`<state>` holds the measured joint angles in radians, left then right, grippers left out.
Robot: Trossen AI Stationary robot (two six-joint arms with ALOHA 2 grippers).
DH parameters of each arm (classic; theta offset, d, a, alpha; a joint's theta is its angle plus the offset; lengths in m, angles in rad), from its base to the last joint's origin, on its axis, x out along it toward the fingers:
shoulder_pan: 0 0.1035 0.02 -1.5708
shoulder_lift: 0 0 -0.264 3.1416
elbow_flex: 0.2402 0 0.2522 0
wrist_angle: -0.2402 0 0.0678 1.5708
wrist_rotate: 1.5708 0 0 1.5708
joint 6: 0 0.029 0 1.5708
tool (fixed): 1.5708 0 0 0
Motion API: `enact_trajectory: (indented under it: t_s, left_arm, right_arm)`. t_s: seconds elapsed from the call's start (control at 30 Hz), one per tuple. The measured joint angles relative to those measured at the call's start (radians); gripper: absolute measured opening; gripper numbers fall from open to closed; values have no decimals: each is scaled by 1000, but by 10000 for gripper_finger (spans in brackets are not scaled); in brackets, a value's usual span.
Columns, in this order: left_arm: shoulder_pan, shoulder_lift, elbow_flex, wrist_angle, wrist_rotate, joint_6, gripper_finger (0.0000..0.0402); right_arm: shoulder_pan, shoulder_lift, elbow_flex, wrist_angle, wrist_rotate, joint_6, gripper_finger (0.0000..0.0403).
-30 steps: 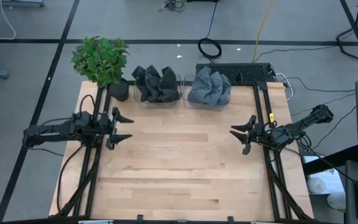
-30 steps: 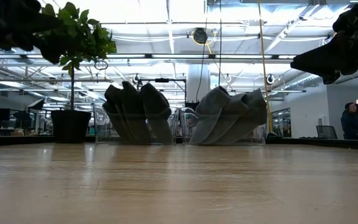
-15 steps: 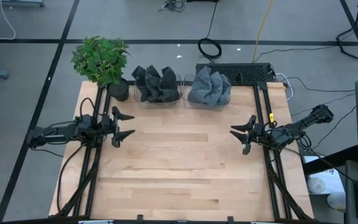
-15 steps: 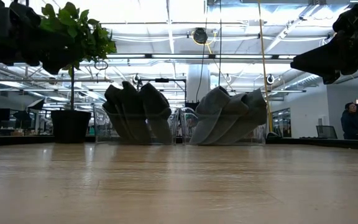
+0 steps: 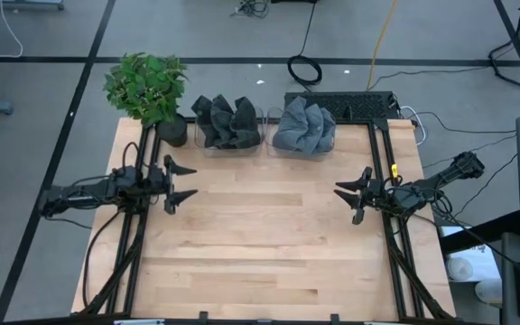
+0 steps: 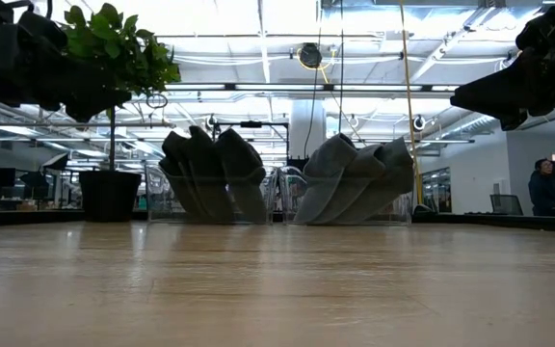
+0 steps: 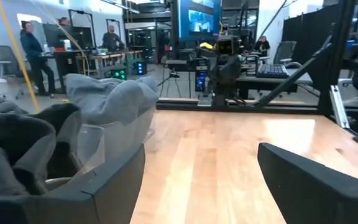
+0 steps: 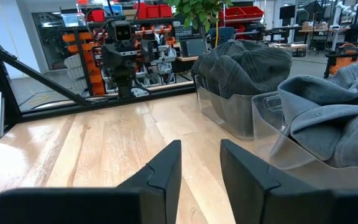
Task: Pick & Place hat
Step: Return to Home Position
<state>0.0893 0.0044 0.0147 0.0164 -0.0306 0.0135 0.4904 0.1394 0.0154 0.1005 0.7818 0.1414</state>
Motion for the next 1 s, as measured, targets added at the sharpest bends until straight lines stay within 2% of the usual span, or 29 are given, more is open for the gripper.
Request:
enact_trajectory:
  t_s: [0.23, 0.57, 1.0]
  left_arm:
    - [50, 0, 0, -6, 3, 8, 321]
    - [58, 2, -3, 19, 3, 8, 306]
    - [58, 2, -5, 43, 2, 8, 326]
  right_arm:
    - [0, 0, 0, 0, 0, 0, 98]
    - [0, 0, 0, 0, 0, 0, 98]
    - [0, 0, 0, 0, 0, 0, 98]
